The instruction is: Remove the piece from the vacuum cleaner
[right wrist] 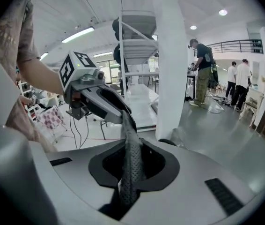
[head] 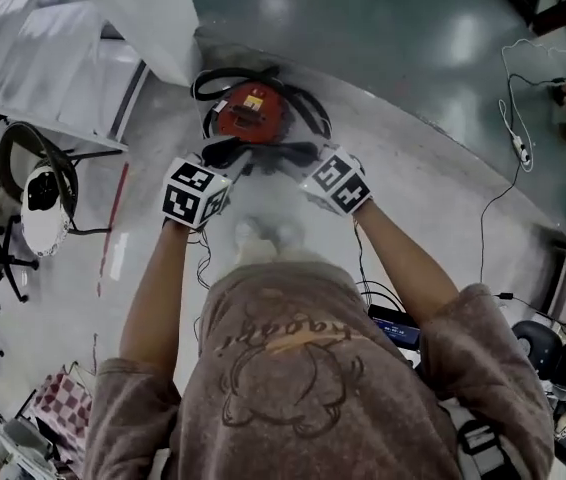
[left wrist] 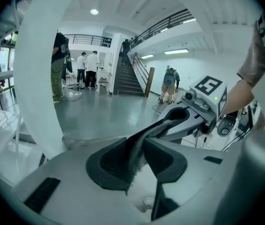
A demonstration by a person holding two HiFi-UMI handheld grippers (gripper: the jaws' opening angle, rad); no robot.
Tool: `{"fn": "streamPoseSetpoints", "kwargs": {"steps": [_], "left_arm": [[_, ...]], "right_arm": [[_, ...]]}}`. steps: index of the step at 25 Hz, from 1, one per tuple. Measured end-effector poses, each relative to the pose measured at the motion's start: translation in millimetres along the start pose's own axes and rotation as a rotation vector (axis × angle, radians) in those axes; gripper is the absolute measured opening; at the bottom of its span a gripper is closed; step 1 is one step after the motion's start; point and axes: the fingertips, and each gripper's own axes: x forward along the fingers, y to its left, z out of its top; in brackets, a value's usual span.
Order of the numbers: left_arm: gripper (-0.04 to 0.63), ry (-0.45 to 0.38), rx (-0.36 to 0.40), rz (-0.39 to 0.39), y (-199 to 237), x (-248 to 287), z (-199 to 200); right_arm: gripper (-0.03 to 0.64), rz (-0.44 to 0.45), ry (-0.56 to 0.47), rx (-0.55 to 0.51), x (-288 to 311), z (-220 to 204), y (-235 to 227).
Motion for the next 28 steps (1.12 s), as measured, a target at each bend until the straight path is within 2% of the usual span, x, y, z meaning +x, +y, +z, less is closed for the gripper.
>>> {"fn": "streamPoseSetpoints", "kwargs": {"steps": [5, 11, 16, 20, 24, 28], "left_arm": [[0.117, -0.07, 0.044, -0.045, -7.1, -29.8, 41.9], [0.11, -0.1, 0.035, -0.111, -20.8, -62.2, 67.9], [0.109, -0.105, 0.044, -0.151, -39.0, -68.8, 74.2], [0.107, -0.122, 0.019, -0.159, -52.7, -69.0, 73.5], [0.106, -0.17, -0.015, -0.155, -65.6, -72.4, 71.3], [0.104, -0.204, -0.01, -0.133, -70.9, -72.9, 67.3]], "right_arm": [[0.035, -0.013, -0.1, -0.007, -30.5, 45.5, -3.2], [0.046, 0.012, -0.165, 0.034, -55.7, 77.5, 2.5], [0.046, 0.022, -0.18, 0.104, -75.6, 75.9, 14.1], [0.048, 0.014, -0.177, 0.143, -87.9, 69.9, 18.1], [0.054, -0.032, -0.185, 0.146, -100.6, 68.8, 22.8], [0.057, -0.077, -0.211, 0.178, -104.3, 65.2, 23.5]]}}
